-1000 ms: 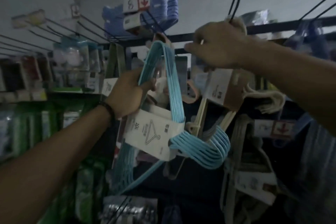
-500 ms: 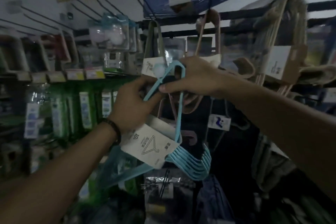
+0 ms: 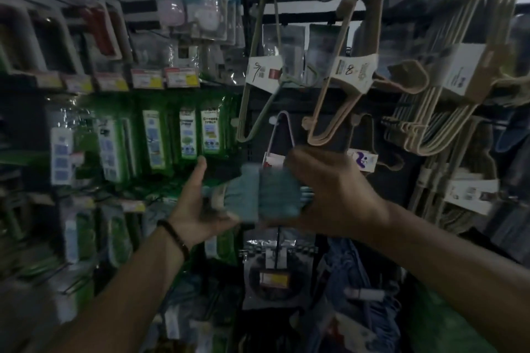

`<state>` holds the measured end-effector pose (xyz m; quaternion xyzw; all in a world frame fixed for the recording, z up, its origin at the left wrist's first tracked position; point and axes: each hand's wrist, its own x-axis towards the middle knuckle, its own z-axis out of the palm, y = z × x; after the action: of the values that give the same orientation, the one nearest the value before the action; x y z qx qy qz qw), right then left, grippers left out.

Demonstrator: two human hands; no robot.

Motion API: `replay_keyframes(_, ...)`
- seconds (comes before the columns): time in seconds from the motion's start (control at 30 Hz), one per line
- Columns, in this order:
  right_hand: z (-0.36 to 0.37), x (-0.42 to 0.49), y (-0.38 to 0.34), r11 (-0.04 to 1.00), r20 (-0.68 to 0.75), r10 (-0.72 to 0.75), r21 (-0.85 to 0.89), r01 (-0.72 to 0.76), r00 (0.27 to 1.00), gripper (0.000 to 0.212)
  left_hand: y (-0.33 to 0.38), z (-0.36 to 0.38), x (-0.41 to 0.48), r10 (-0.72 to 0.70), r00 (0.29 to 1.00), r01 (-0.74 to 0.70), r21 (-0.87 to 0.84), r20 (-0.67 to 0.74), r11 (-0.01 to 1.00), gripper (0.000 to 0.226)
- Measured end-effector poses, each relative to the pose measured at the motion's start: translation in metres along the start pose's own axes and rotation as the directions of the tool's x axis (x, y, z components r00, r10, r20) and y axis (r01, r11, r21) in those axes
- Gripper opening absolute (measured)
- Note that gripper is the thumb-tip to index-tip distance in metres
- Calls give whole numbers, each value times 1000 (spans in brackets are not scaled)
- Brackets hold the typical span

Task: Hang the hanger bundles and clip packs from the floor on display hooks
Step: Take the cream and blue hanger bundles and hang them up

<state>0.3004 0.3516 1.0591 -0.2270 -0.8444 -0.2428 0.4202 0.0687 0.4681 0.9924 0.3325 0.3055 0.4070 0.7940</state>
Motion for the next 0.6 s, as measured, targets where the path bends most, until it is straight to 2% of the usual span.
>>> replay_keyframes(0.03,1,-9,-10,996,12,-87,-17,87,996,44,-4,4,-2,25,1000,-26,24,19,999,90)
replay_keyframes(0.1,4,-33,-22,970,91,-238,-24,241,967,19,-12,12,-2,130,986,-118,120,-101,986,57)
replay_keyframes(0.13,5,-45,-27,961,168,-274,15,276,947,11,-17,9,3,184,970,-164,129,-160,978,43)
replay_keyframes(0.17,6,-57,-29,963,249,-269,77,258,930,12,-20,5,7,250,942,-219,153,-225,964,37)
replay_keyframes(0.2,6,-66,-29,971,312,-225,149,186,923,20,-23,0,10,343,893,-297,189,-292,936,40)
replay_keyframes(0.27,6,-76,-20,960,343,-58,279,-42,938,37,-24,-6,11,589,728,-495,325,-351,806,54)
replay_keyframes(0.3,11,-76,-14,946,326,49,287,-149,944,37,-26,-3,8,691,647,-561,412,-322,718,60)
replay_keyframes(0.37,28,-71,6,934,209,280,164,-316,937,24,-29,2,6,820,552,-646,543,-153,536,65)
replay_keyframes(0.4,40,-64,18,898,162,419,70,-434,893,29,-29,8,4,846,528,-666,580,-78,469,66)
replay_keyframes(0.43,50,-55,28,830,172,550,-8,-557,817,43,-29,12,4,866,499,-693,591,-21,414,67)
replay_keyframes(0.5,68,-37,43,694,283,698,-41,-719,657,65,-24,14,10,886,460,-747,561,48,358,68)
replay_keyframes(0.53,75,-29,47,653,319,725,-35,-757,611,66,-22,16,13,888,453,-766,544,78,343,69)
replay_keyframes(0.6,82,-15,50,601,323,764,-39,-798,559,51,-19,19,20,887,440,-795,520,141,312,69)
